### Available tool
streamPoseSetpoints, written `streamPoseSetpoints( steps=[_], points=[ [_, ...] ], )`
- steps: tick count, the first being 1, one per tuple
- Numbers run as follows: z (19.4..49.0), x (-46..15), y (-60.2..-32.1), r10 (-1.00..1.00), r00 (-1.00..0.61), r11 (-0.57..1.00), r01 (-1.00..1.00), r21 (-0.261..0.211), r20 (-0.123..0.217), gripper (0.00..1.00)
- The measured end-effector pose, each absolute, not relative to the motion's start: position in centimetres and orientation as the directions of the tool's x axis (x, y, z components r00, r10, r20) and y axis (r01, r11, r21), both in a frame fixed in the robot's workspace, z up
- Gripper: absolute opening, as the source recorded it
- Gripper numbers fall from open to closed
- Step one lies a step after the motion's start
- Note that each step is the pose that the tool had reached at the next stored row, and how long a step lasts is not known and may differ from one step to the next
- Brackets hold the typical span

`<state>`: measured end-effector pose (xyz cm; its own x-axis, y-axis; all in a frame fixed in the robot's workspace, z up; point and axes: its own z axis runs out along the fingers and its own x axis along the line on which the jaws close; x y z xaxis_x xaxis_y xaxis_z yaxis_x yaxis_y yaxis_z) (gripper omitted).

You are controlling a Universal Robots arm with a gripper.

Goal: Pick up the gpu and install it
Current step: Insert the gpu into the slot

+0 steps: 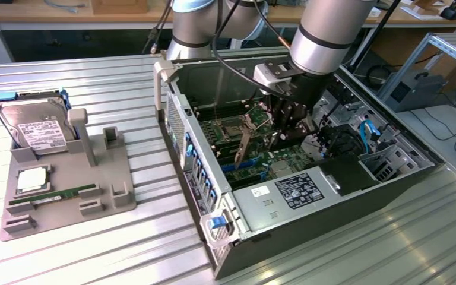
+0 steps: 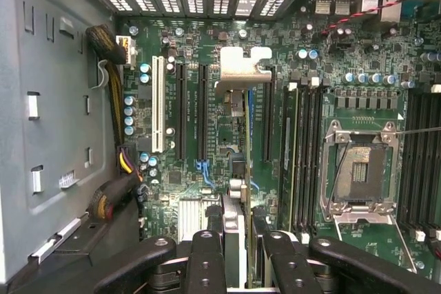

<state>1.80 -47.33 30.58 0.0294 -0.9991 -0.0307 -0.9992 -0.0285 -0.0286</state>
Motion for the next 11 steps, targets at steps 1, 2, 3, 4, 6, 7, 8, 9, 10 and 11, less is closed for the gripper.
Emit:
streamPoseSetpoints(
  steps=[1,2,3,4,6,7,8,9,10,11],
  points=[
    [30.57,1.77,-47.34,-0.999,0.029,-0.029,-0.999,-0.029,-0.031,0.27],
    [30.55,1.73,-47.34,-0.999,0.029,-0.028,-0.999,-0.029,-0.031,0.27],
    [30.54,1.71,-47.34,-0.999,0.029,-0.029,-0.999,-0.029,-0.031,0.27],
    [30.52,1.67,-47.34,-0.999,0.029,-0.029,-0.999,-0.029,-0.031,0.27],
    [30.49,1.55,-47.34,-0.999,0.029,-0.029,-0.999,-0.029,-0.031,0.27],
    [30.48,1.50,-47.34,-0.999,0.029,-0.028,-0.999,-0.029,-0.031,0.27],
    [30.44,1.28,-47.34,-0.999,0.029,-0.028,-0.999,-0.029,-0.031,0.27],
    [30.41,1.13,-47.34,-0.999,0.029,-0.029,-0.999,-0.029,-0.031,0.27],
    [30.39,1.01,-47.34,-0.999,0.029,-0.029,-0.999,-0.029,-0.031,0.27],
    [30.37,0.94,-47.34,-0.999,0.029,-0.029,-0.999,-0.029,-0.031,0.27]
  ],
)
